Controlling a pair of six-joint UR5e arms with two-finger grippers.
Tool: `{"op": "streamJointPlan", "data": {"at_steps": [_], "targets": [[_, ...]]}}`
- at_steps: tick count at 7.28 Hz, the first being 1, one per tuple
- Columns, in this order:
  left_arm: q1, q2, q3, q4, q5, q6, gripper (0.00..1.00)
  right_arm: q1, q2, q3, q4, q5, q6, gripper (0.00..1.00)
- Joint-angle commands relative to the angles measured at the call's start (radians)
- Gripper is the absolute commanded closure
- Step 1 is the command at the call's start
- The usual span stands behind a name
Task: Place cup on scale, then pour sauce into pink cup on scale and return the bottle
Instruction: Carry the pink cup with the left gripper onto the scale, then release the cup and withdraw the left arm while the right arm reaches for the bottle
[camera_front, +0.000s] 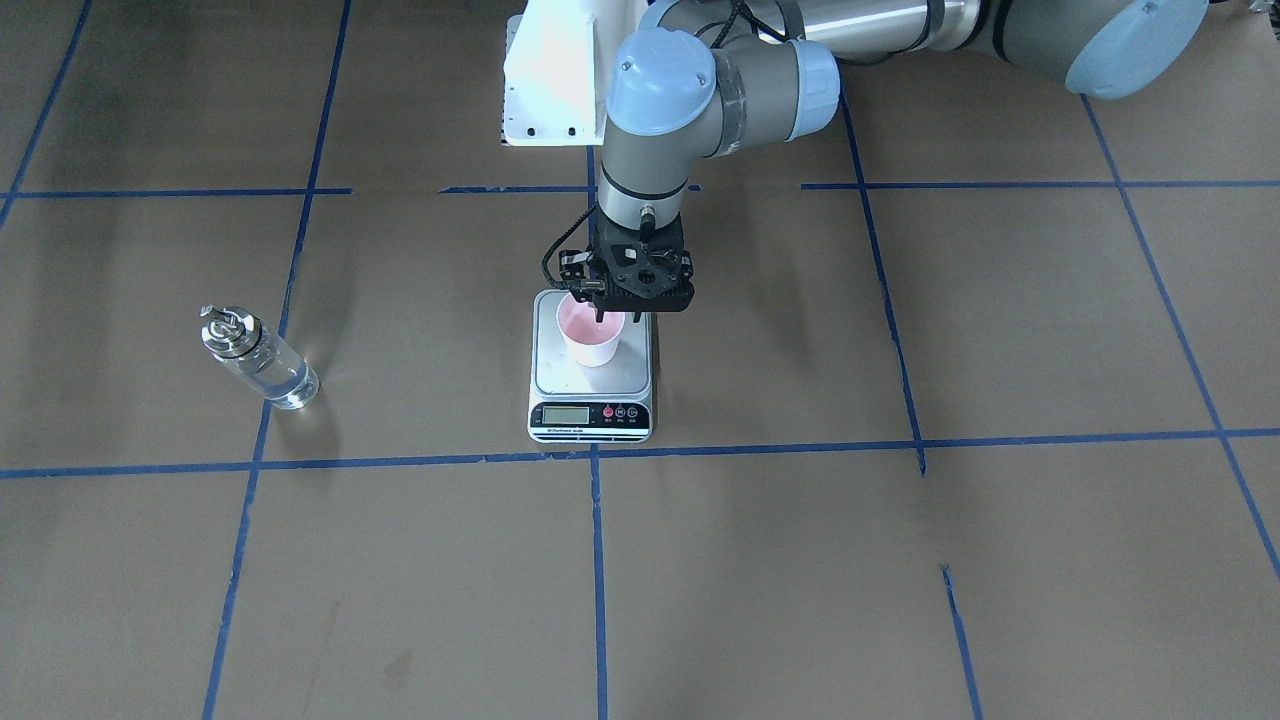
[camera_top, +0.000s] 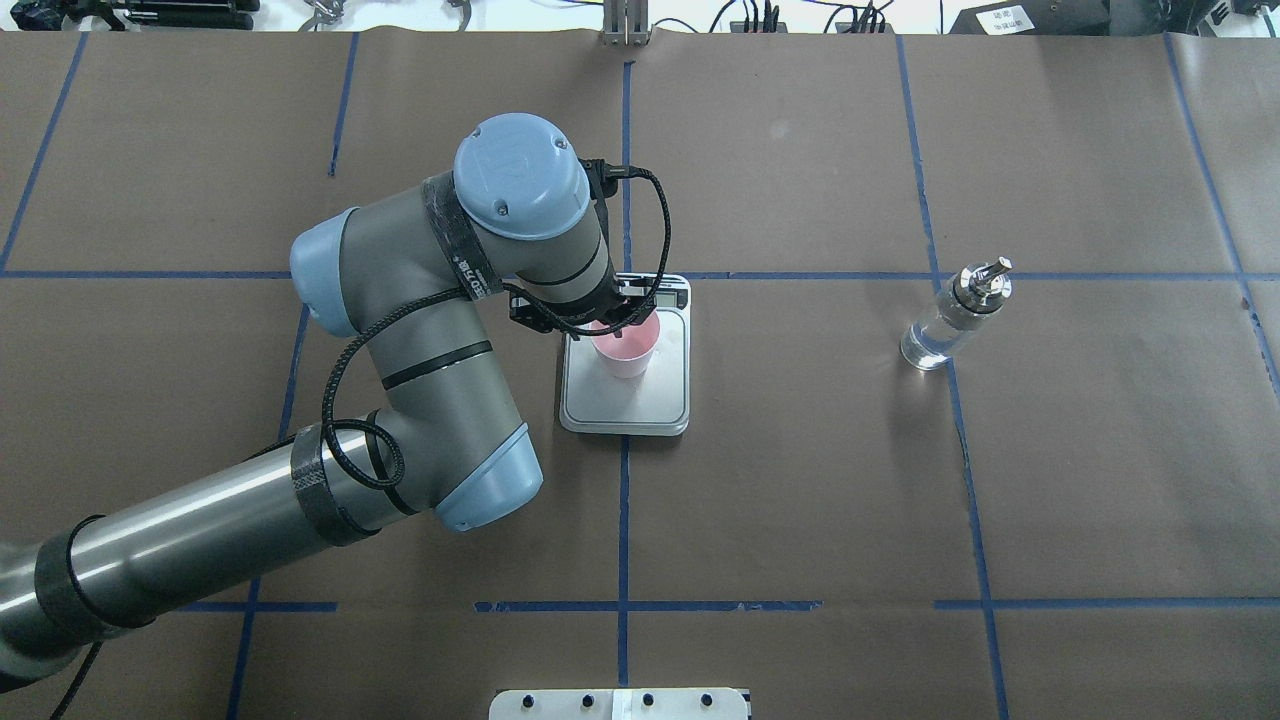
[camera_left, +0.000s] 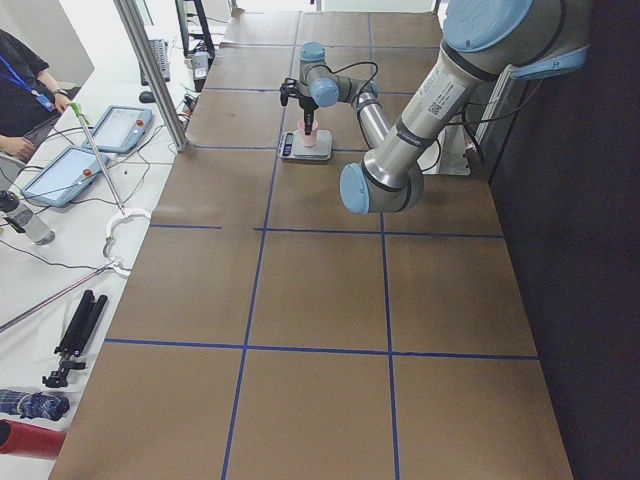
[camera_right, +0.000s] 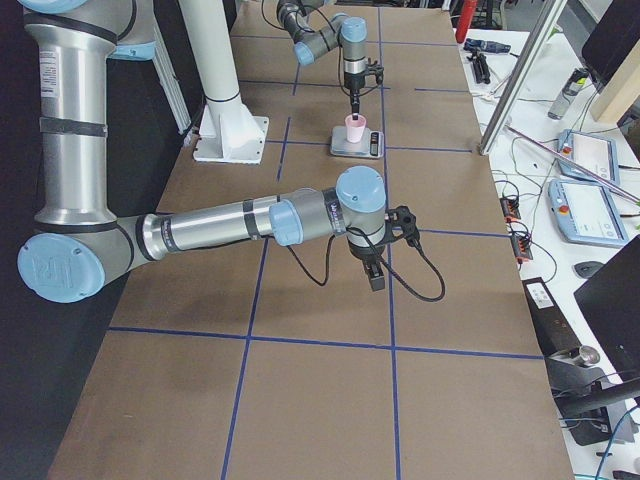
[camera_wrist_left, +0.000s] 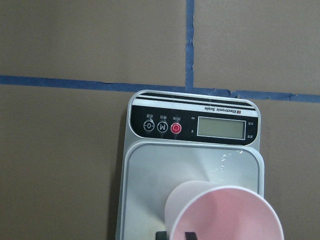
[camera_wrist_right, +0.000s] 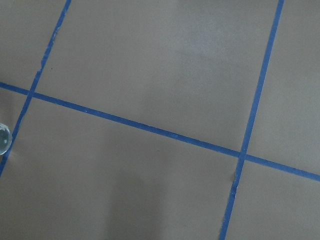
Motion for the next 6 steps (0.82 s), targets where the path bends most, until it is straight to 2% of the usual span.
{"op": "streamJointPlan", "data": {"at_steps": [1,2,3,4,5,6], "targets": [[-0.006,0.01,-0.043,0.028,0.0,0.027,0.0,0.0,0.0,0.0,0.0,0.001,-0.002,0.0],[-0.015,0.044,-0.108,0.059,-0.001,0.072,0.0,-0.001,0.0,0.009,0.006,0.016,-0.011,0.0],[-0.04,0.103,-0.259,0.17,-0.003,0.181,0.0,-0.001,-0.021,0.02,0.081,0.039,0.011,0.0],[-0.087,0.193,-0.417,0.241,-0.006,0.283,0.0,-0.004,-0.041,0.028,0.166,0.069,0.119,0.0],[-0.136,0.293,-0.52,0.254,-0.009,0.377,0.0,-0.042,-0.06,0.061,0.283,0.073,0.306,0.0],[-0.205,0.343,-0.544,0.255,-0.011,0.486,0.0,-0.123,-0.064,0.083,0.396,0.059,0.503,0.0]]}}
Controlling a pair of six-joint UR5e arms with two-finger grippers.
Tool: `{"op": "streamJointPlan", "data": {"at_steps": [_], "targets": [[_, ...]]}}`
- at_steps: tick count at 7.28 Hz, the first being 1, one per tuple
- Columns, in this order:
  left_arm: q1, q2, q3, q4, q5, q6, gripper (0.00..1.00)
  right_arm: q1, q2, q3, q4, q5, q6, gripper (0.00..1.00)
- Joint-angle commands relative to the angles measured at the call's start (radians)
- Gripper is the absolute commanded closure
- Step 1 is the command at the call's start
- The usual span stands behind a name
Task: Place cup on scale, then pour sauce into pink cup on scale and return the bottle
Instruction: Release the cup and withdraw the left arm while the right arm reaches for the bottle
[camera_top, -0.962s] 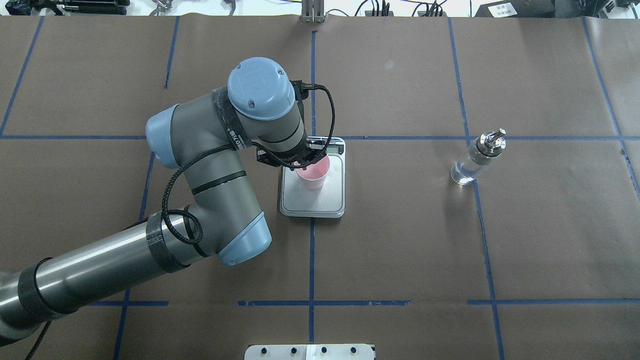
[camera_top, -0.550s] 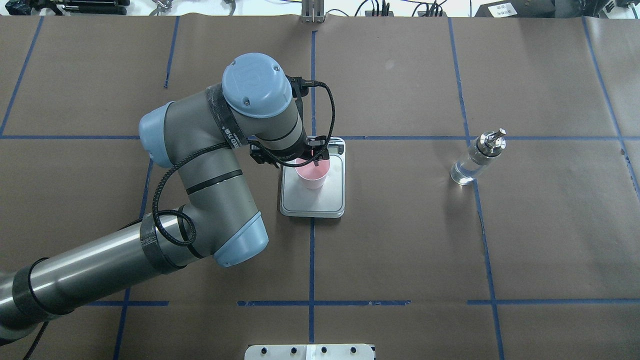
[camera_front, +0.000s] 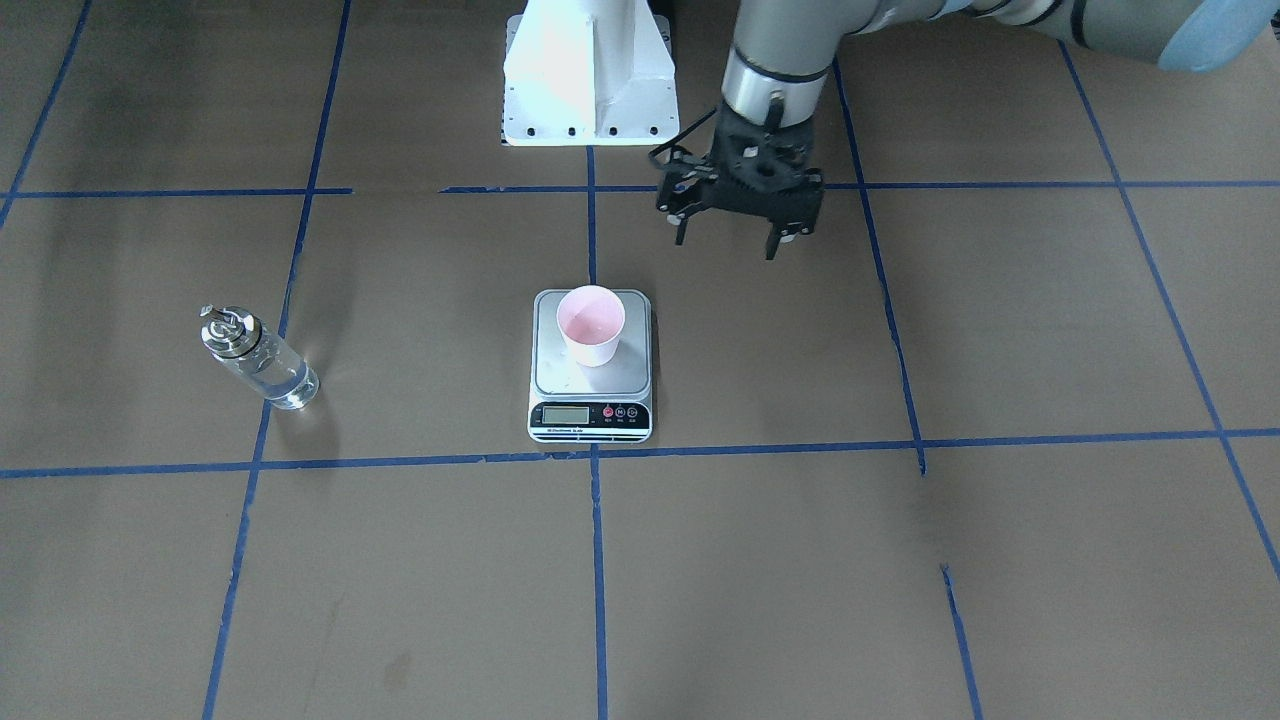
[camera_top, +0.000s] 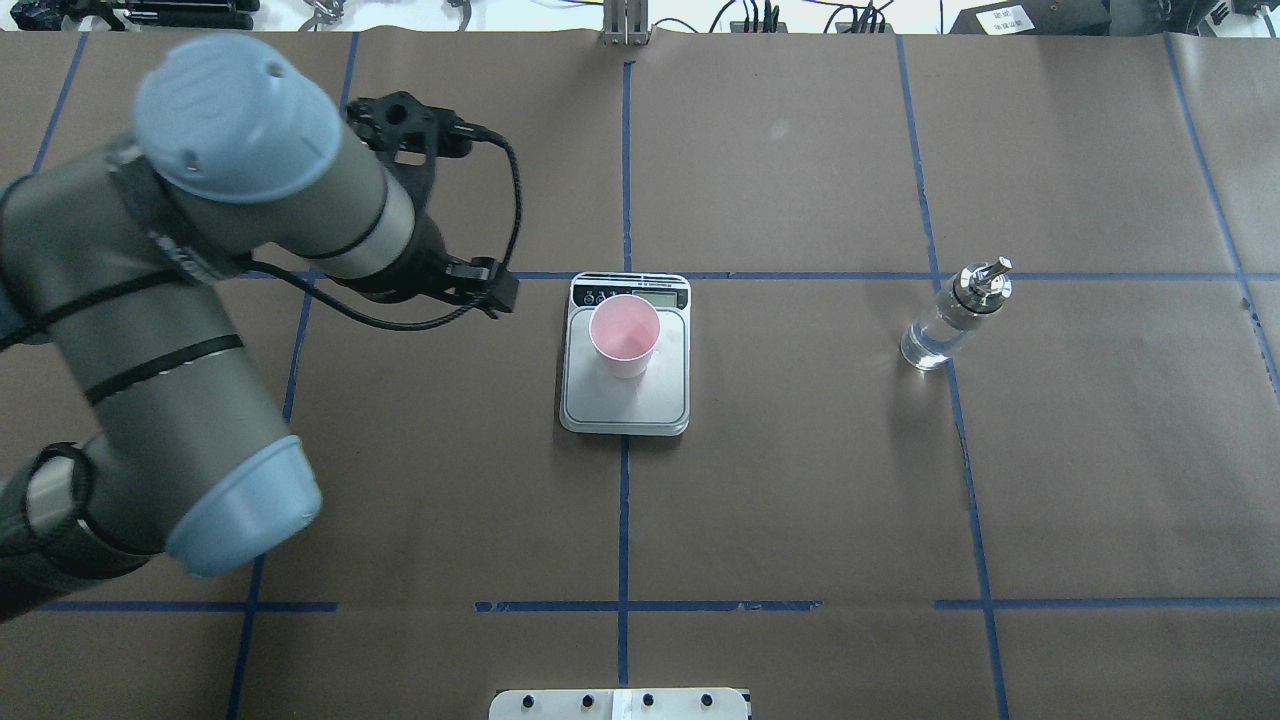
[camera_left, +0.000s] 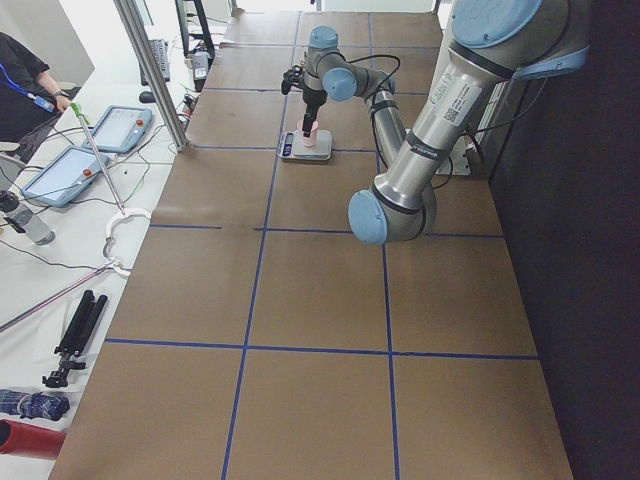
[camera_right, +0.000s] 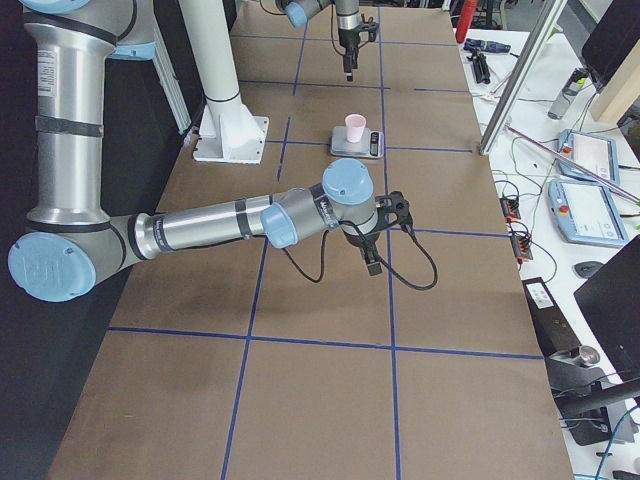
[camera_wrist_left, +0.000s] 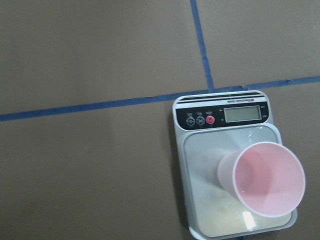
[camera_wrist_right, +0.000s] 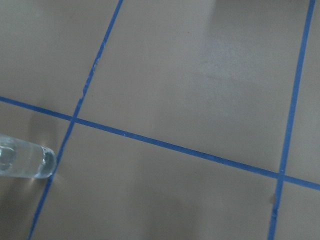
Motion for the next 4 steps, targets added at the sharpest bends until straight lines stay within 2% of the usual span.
{"op": "streamJointPlan", "data": {"at_steps": [1,2,4], "targets": [[-0.163,0.146,-0.077,0.02,-0.007,0.289,0.0,-0.144,-0.016,0.08,0.207,-0.053,0.389,0.0],[-0.269,0.224,-0.076,0.019,-0.024,0.477,0.0,-0.249,-0.024,0.171,0.208,-0.151,0.552,0.0],[-0.558,0.356,-0.021,0.005,-0.136,0.871,0.0,-0.519,-0.027,0.301,0.208,-0.419,0.838,0.0]]}}
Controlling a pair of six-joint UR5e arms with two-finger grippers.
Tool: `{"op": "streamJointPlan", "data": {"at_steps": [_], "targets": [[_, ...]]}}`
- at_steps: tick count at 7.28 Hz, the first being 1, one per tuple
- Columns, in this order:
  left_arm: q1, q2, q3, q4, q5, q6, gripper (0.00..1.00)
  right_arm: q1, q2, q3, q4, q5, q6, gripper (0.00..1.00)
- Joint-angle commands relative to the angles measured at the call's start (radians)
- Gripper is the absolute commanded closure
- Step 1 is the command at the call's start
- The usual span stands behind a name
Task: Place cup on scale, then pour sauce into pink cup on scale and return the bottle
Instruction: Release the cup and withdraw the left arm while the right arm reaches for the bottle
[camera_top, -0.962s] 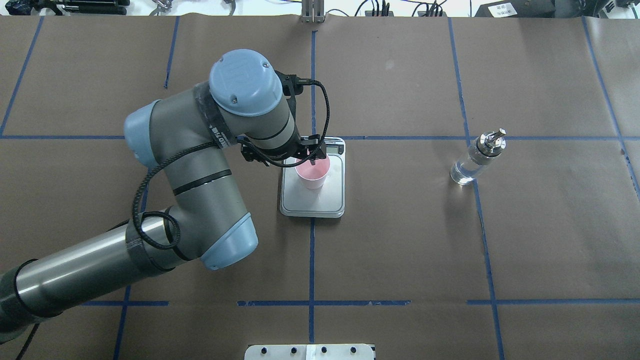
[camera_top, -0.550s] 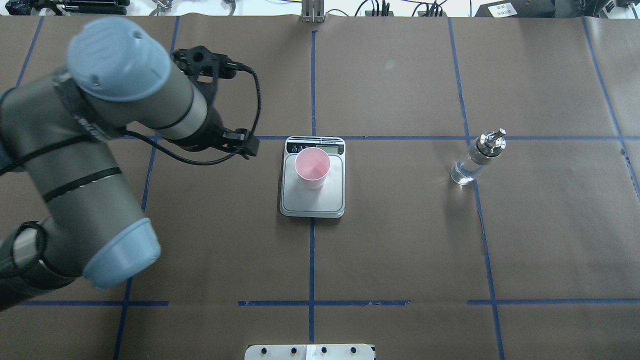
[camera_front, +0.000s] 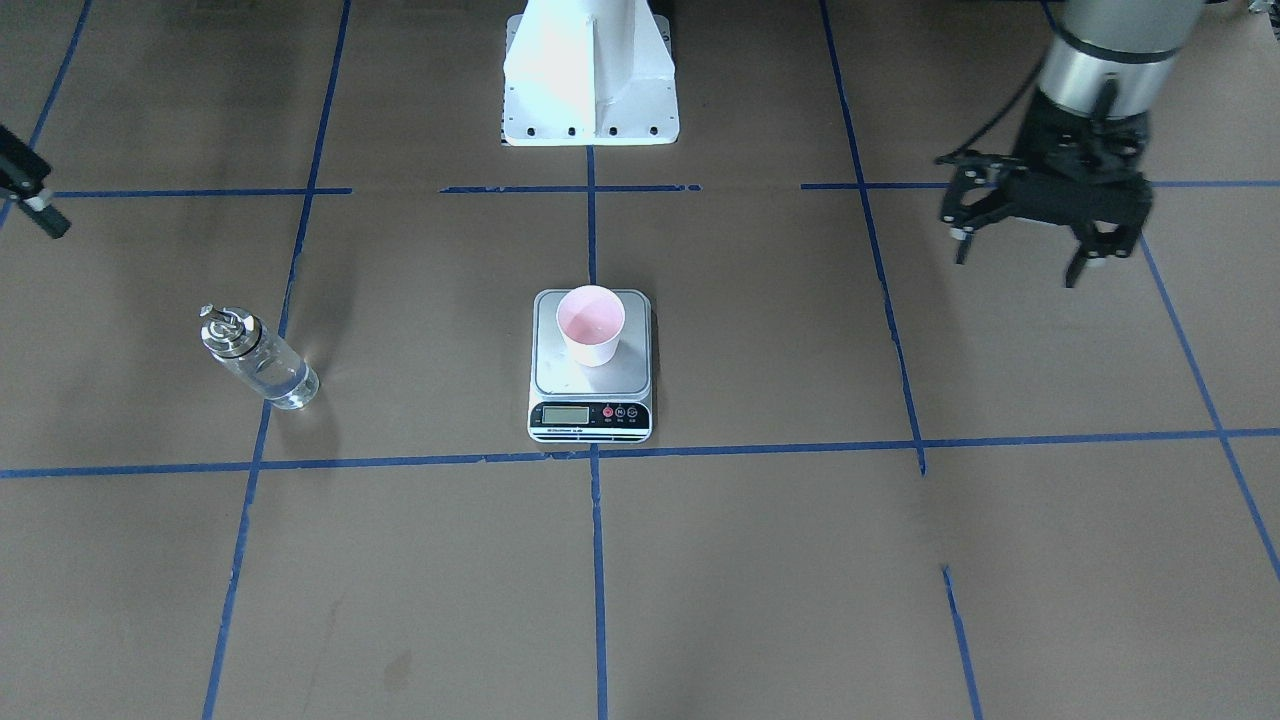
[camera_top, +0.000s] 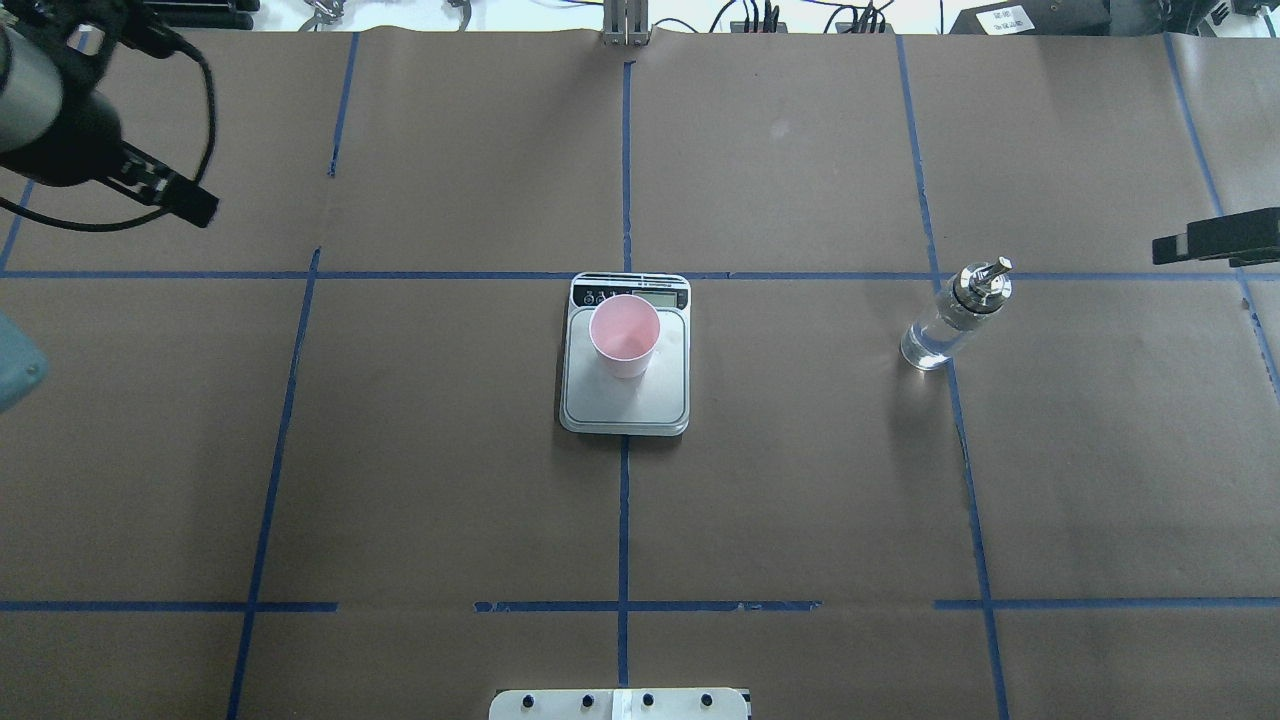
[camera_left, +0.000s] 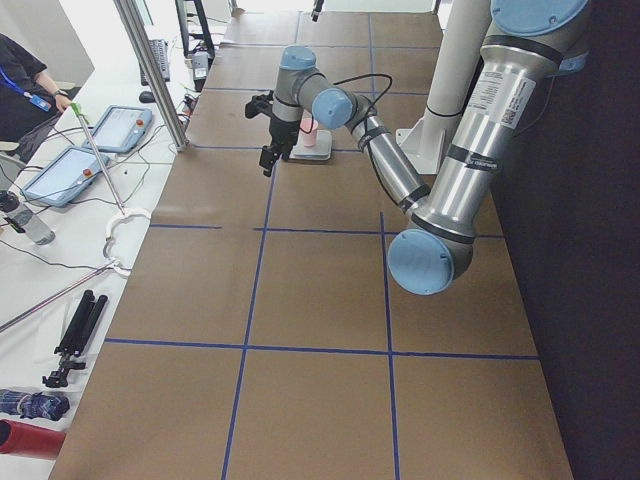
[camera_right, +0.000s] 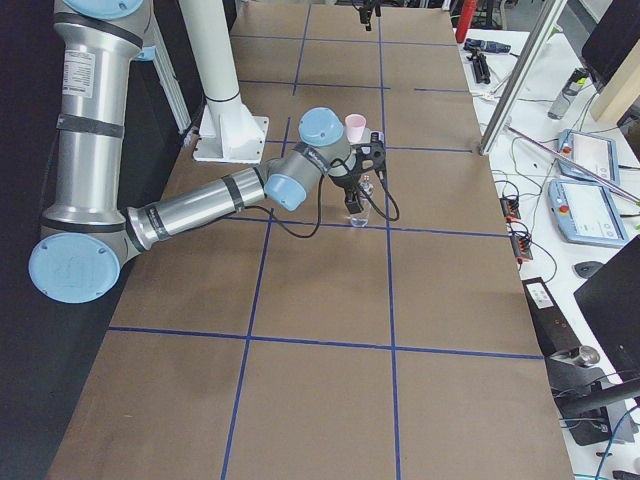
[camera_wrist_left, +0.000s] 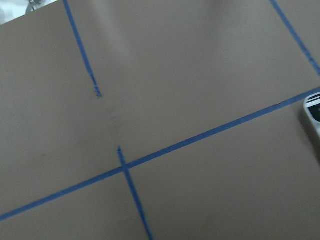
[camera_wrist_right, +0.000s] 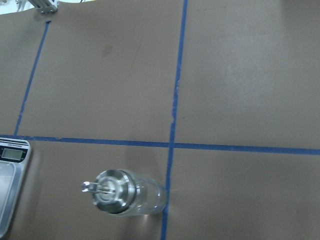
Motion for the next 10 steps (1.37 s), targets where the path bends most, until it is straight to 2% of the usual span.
{"op": "streamJointPlan", "data": {"at_steps": [1,2,3,5,6,8,10], "targets": [[-0.299,0.102,0.108,-0.008,-0.106,0.258,0.0,-0.303,0.005,0.096,0.003,-0.346,0.251,0.0],[-0.321,0.107,0.147,-0.037,-0.105,0.263,0.0,-0.435,0.002,0.1,0.003,-0.537,0.287,0.0],[-0.322,0.107,0.15,-0.052,-0.105,0.263,0.0,-0.513,-0.004,0.097,0.005,-0.655,0.31,0.0],[-0.322,0.107,0.149,-0.052,-0.108,0.258,0.0,-0.606,-0.028,0.08,0.008,-0.829,0.31,0.0],[-0.322,0.107,0.149,-0.052,-0.108,0.257,0.0,-0.631,-0.025,0.04,0.011,-0.872,0.309,0.0],[-0.322,0.107,0.146,-0.052,-0.108,0.257,0.0,-0.657,-0.024,-0.088,0.165,-0.955,0.307,0.0],[-0.322,0.127,0.157,-0.052,-0.115,0.257,0.0,-0.701,-0.021,-0.114,0.186,-1.041,0.31,0.0]]}}
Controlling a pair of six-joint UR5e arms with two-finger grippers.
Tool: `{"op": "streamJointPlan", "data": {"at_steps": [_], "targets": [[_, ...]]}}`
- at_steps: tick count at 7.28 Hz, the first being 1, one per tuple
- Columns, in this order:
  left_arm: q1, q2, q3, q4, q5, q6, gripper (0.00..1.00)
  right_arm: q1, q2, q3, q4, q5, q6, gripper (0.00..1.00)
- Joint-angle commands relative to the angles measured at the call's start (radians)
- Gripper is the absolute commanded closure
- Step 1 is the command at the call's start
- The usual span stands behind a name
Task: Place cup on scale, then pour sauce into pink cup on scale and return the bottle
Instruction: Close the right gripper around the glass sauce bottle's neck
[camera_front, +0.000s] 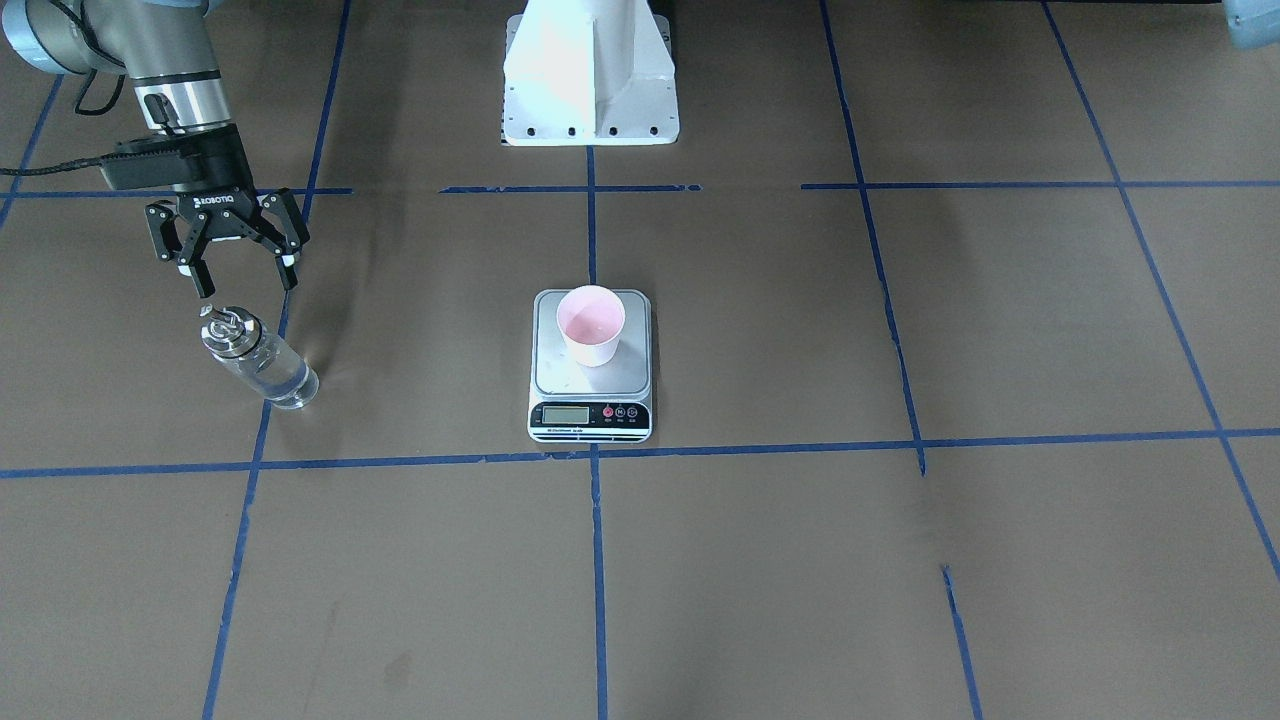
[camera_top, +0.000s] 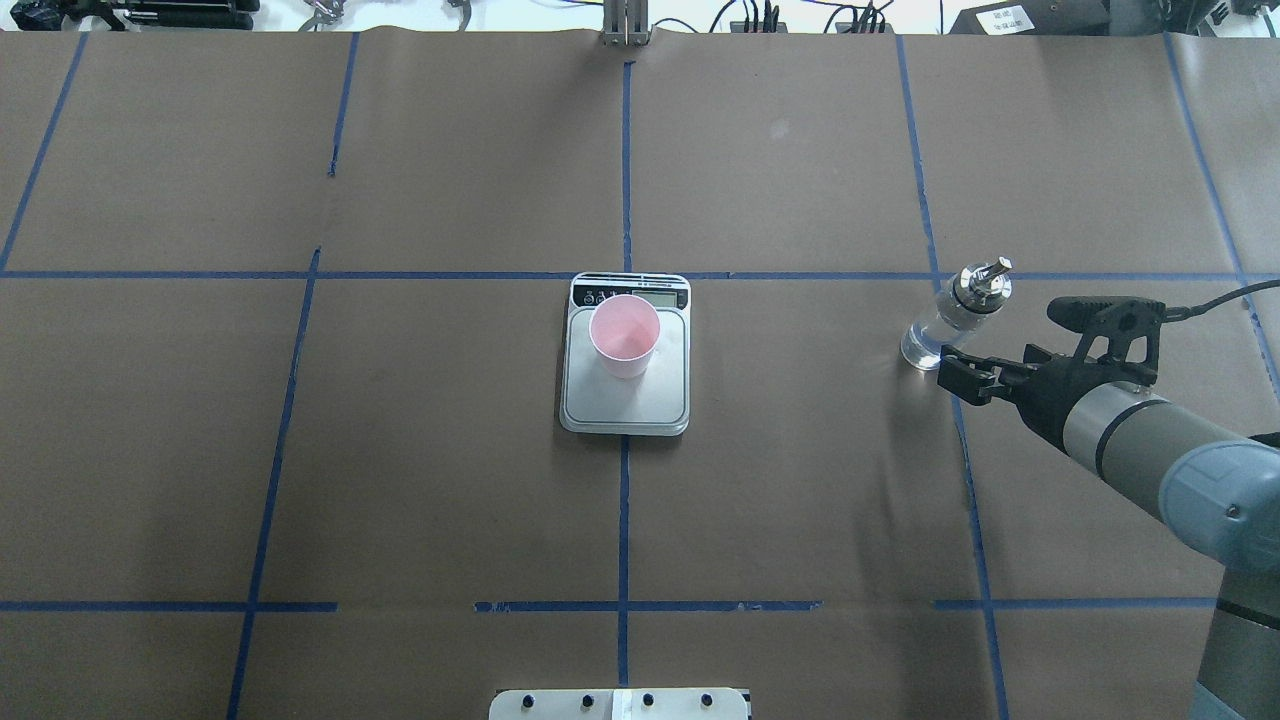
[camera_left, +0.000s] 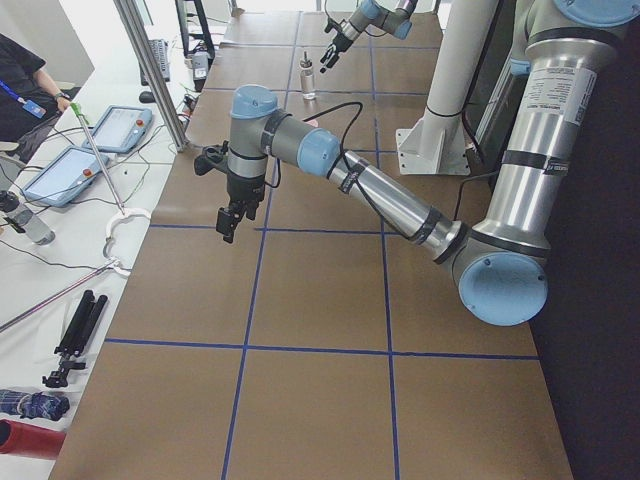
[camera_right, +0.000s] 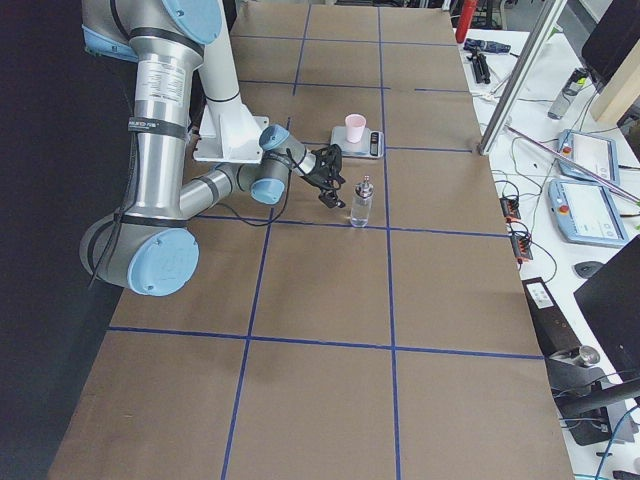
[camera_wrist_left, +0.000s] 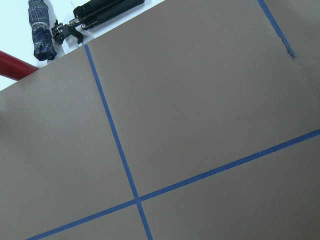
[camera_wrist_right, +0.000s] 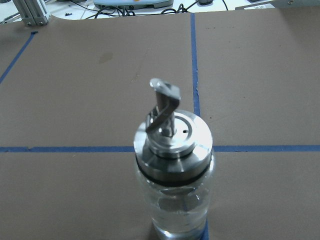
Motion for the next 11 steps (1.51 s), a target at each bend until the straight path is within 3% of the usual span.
{"op": "streamJointPlan", "data": {"at_steps": [1,3,5,6,11], "targets": [[-0.005,0.065,0.007,-0.008,-0.067,0.007,0.0,-0.029,-0.002,-0.02,0.021,-0.052,0.001,0.0],[-0.07,0.224,0.014,-0.084,-0.161,0.008,0.0,-0.058,-0.004,-0.02,0.023,-0.107,0.002,0.0],[-0.168,0.345,0.161,-0.302,-0.258,0.018,0.0,-0.069,-0.003,-0.02,0.024,-0.123,0.004,0.0],[-0.179,0.349,0.249,-0.427,-0.26,0.028,0.0,-0.071,-0.003,-0.02,0.024,-0.127,0.004,0.0],[-0.183,0.352,0.254,-0.444,-0.26,0.03,0.0,-0.087,0.007,-0.058,0.043,-0.236,-0.022,0.0]]}}
